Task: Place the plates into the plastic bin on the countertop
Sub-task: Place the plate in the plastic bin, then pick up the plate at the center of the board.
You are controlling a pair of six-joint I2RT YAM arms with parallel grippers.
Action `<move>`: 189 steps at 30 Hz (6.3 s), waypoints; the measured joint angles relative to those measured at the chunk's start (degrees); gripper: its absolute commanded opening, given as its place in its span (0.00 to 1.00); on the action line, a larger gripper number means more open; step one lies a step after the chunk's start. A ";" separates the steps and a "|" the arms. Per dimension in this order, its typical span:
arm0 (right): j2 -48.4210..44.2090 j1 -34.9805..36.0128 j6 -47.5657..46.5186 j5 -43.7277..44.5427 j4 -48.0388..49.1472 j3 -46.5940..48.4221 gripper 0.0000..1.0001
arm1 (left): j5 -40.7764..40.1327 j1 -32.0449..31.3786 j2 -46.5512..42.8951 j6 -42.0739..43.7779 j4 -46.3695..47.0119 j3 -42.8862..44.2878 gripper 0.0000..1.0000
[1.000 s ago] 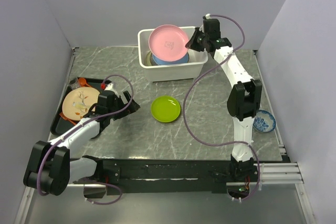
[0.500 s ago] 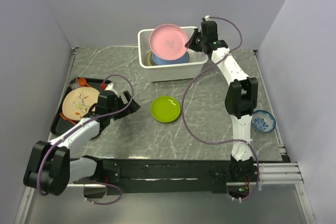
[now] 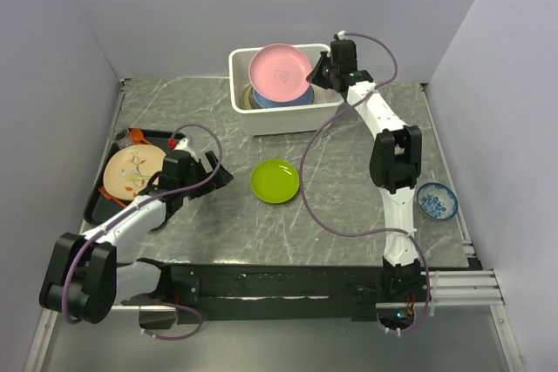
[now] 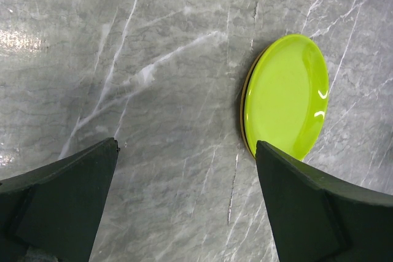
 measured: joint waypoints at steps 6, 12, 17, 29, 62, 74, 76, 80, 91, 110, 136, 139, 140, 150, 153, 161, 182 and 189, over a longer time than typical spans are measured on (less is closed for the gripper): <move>2.49 0.00 0.04 0.15 -0.17 0.07 0.05 | 0.04 0.00 0.00 0.00 0.00 -0.07 0.99; 2.58 0.04 0.00 0.13 -0.20 0.15 0.24 | 0.11 0.00 0.59 -0.02 0.09 -0.07 0.99; 2.58 0.04 -0.02 0.11 -0.15 0.15 0.31 | 0.11 0.00 0.68 0.00 0.33 -0.07 0.99; 2.38 0.04 0.02 0.07 -0.02 0.11 0.71 | 0.11 0.00 0.61 0.02 0.31 -0.07 0.99; -39.78 2.71 0.50 -5.05 8.24 -43.21 0.73 | 8.37 0.04 4.87 -0.48 6.12 -0.04 0.79; -48.61 4.83 1.77 -6.62 12.33 -63.17 0.71 | 12.94 -1.66 13.81 -2.62 11.96 2.08 0.66; -48.70 4.94 2.08 -6.99 12.81 -65.94 0.70 | 13.00 -2.49 14.75 -2.64 12.07 3.19 0.64; -48.70 5.22 3.10 -7.65 14.14 -70.75 0.69 | 13.18 -3.78 16.96 -2.84 13.14 5.68 0.55; -48.65 5.68 4.17 -9.11 17.11 -74.84 0.68 | 13.25 -5.25 23.69 -3.13 14.27 9.38 0.46; -47.91 5.68 4.28 -9.57 18.56 -75.01 0.68 | 13.14 -6.51 27.69 -3.04 14.93 10.45 0.19; -47.95 5.68 4.31 -9.60 18.32 -75.97 0.68 | 12.44 -6.56 21.55 -3.08 13.86 10.43 0.01; -48.15 5.68 4.31 -9.62 18.36 -76.39 0.68 | 12.35 -6.56 20.55 -3.08 13.79 10.34 0.01; -48.26 5.68 4.28 -9.64 18.32 -76.54 0.68 | 12.28 -6.56 20.26 -3.08 13.55 10.34 0.01; -50.62 5.68 4.35 -11.63 18.78 -76.91 0.70 | 11.80 -6.56 17.38 -3.10 11.65 10.32 0.01; -50.62 5.68 4.52 -12.61 19.12 -76.98 0.70 | 11.85 -6.56 16.70 -3.13 11.72 10.25 0.01; -50.62 5.68 4.57 -14.01 19.34 -77.59 0.70 | 13.09 -6.56 14.82 -3.61 12.24 9.29 0.01; -50.38 5.68 6.84 -21.03 24.68 -79.23 0.62 | 20.04 -6.60 13.90 -6.80 20.00 7.50 0.01; -49.13 5.81 8.26 -24.48 28.11 -80.39 0.46 | 21.51 -6.60 13.90 -7.69 21.94 7.30 0.01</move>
